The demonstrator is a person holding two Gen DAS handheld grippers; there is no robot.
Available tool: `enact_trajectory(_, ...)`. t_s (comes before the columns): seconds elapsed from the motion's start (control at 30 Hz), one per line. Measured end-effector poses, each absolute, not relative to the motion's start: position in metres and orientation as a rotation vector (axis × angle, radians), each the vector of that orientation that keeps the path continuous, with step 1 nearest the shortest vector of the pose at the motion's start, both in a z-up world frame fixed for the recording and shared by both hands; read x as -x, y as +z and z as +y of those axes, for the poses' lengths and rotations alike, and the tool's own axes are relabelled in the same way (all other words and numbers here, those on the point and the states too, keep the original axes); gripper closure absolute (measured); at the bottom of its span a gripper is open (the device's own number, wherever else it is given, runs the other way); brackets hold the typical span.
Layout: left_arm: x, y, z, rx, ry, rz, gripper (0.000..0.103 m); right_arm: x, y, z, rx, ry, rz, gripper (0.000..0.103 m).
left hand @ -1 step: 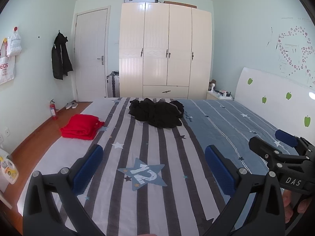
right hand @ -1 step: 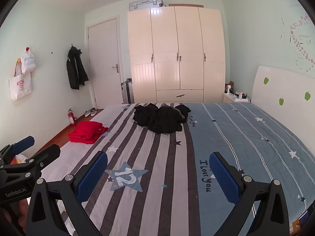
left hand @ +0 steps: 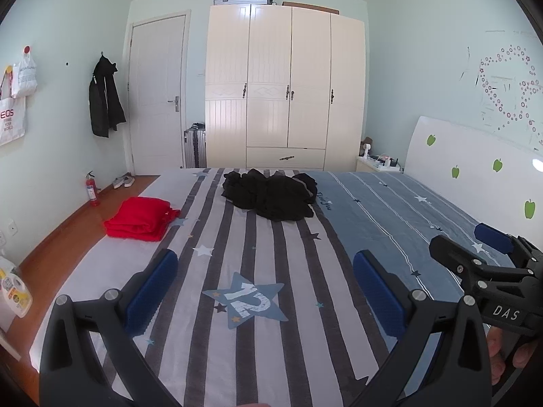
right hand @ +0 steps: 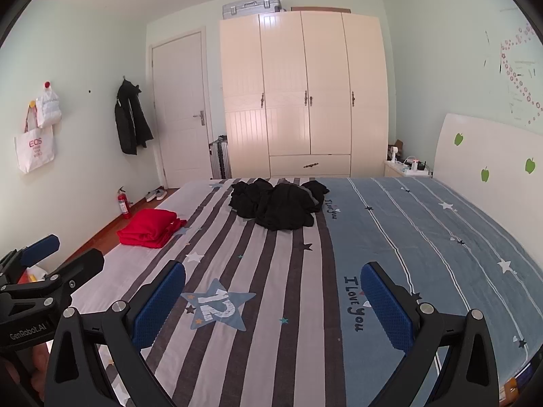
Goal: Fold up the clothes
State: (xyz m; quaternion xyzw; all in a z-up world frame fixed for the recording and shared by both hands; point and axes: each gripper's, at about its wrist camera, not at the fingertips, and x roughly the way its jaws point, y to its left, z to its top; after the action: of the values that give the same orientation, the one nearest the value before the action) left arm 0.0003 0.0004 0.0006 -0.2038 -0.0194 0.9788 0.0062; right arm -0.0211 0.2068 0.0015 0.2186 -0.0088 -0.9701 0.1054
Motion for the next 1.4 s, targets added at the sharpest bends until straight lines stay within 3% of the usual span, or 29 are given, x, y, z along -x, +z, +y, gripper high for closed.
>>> enact_trajectory(0.23,-0.005,0.004,-0.003,0.618,3.050,-0.118,0.001,0.022,0.002,0.208,-0.625,-2.864,-0.023,0.001)
enact_trajectory(1.4,-0.009,0.007,-0.002,0.595,3.099,-0.076,0.001,0.022,0.010,0.201,-0.620,-2.852,-0.026,0.001)
